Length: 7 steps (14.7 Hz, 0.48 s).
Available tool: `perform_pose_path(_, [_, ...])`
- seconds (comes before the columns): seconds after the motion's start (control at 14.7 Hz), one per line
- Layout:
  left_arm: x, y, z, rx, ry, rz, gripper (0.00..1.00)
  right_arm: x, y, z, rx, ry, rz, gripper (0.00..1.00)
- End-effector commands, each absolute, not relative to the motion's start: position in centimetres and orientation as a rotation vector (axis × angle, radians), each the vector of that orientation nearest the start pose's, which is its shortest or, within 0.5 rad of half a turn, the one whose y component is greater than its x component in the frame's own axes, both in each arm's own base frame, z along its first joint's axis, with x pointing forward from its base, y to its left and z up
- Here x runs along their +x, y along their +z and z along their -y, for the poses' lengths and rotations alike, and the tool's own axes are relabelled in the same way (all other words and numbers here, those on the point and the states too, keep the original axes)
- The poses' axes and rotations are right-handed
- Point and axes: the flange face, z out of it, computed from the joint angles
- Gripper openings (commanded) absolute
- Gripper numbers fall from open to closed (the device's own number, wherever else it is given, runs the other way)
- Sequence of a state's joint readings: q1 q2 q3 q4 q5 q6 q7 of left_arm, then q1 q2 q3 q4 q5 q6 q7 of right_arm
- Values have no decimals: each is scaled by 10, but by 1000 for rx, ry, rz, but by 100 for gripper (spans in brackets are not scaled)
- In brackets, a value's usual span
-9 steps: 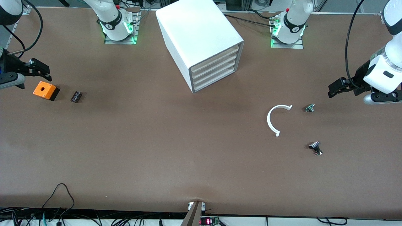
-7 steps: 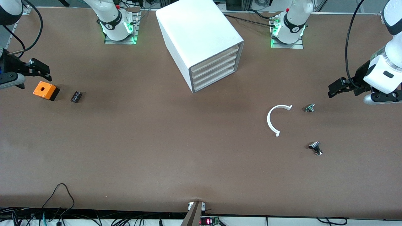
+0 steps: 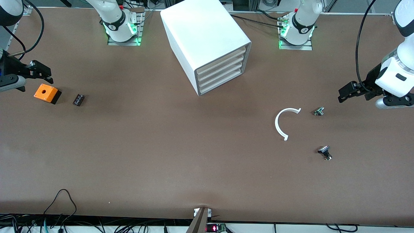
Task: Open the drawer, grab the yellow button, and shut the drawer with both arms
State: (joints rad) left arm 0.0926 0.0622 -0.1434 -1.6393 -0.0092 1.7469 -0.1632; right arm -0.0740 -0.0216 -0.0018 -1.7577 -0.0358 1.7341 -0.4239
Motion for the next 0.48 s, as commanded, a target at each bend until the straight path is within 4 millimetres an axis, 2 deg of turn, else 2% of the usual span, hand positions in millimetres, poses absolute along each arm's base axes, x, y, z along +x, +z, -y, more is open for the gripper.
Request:
perform_pose_path(0.0, [587, 575, 29, -3164, -70, 152, 100, 556, 562, 45, -3112, 35, 556, 100])
perform_pose_path(0.41, [586, 574, 31, -3164, -63, 147, 100, 561, 549, 42, -3105, 75, 576, 100])
